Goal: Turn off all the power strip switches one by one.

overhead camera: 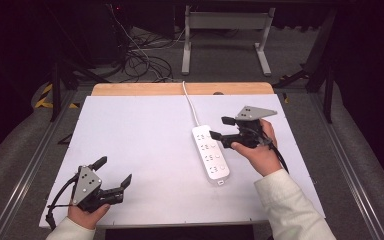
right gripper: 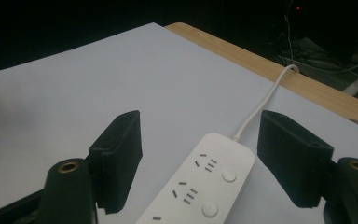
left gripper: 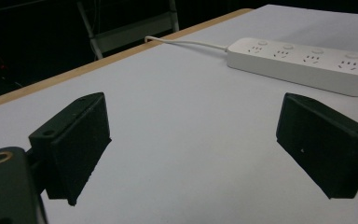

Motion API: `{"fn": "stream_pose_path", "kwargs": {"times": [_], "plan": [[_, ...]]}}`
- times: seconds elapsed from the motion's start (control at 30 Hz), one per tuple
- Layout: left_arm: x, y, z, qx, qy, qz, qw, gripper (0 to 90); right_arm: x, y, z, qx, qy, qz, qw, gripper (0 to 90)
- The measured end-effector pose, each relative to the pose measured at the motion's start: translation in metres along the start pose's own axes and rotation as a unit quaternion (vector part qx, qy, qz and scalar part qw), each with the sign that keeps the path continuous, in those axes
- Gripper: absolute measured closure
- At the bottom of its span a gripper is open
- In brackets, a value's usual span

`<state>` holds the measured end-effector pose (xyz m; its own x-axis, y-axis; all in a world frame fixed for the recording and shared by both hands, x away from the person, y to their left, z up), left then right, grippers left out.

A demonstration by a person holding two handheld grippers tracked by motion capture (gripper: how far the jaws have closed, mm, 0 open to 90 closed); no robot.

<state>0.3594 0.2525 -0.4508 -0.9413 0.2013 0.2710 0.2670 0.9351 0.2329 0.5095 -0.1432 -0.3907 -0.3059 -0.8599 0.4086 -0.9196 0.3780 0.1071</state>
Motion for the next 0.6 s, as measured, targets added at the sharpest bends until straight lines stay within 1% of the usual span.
{"fn": "stream_pose_path", "kwargs": {"times": [0.1,0.17,0.23,0.37,0.47,0.53,0.6], "plan": [[0.000,-0.001,0.000,0.003,0.002,0.003,1.0000,10.1,0.016,0.008,0.014,0.011,-0.011,0.005,0.9999,27.8],[0.001,0.000,0.000,0.004,0.003,0.004,1.0000,10.0,0.028,0.011,0.027,0.014,-0.023,0.006,0.9996,25.8],[0.001,0.000,0.000,0.008,0.003,0.005,1.0000,9.8,0.036,0.013,0.039,0.012,-0.026,0.011,0.9995,24.4],[0.002,0.000,0.001,0.011,0.007,0.010,0.9999,9.5,0.052,0.017,0.069,0.011,-0.032,0.020,0.9992,21.9],[0.004,0.000,0.003,0.013,0.008,0.014,0.9998,9.3,0.061,0.021,0.093,0.000,-0.039,0.026,0.9989,21.8],[0.005,0.000,0.004,0.015,0.009,0.018,0.9997,9.2,0.063,0.024,0.108,-0.008,-0.034,0.028,0.9990,21.0],[0.006,0.000,0.005,0.017,0.010,0.021,0.9996,9.2,0.065,0.027,0.120,-0.010,-0.019,0.033,0.9992,19.9]]}}
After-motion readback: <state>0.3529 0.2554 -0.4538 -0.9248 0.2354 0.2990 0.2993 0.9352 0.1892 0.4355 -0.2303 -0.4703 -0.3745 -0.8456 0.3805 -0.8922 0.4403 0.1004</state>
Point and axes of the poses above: each handheld gripper's, and its own axes: x roughly backward along the jaws, z roughly out of its underside, y roughly to its left, the point moved 2 cm from there along -x, roughly forward along the jaws, and after that the axes turned 15 degrees about -z, right-handed, at the moved point
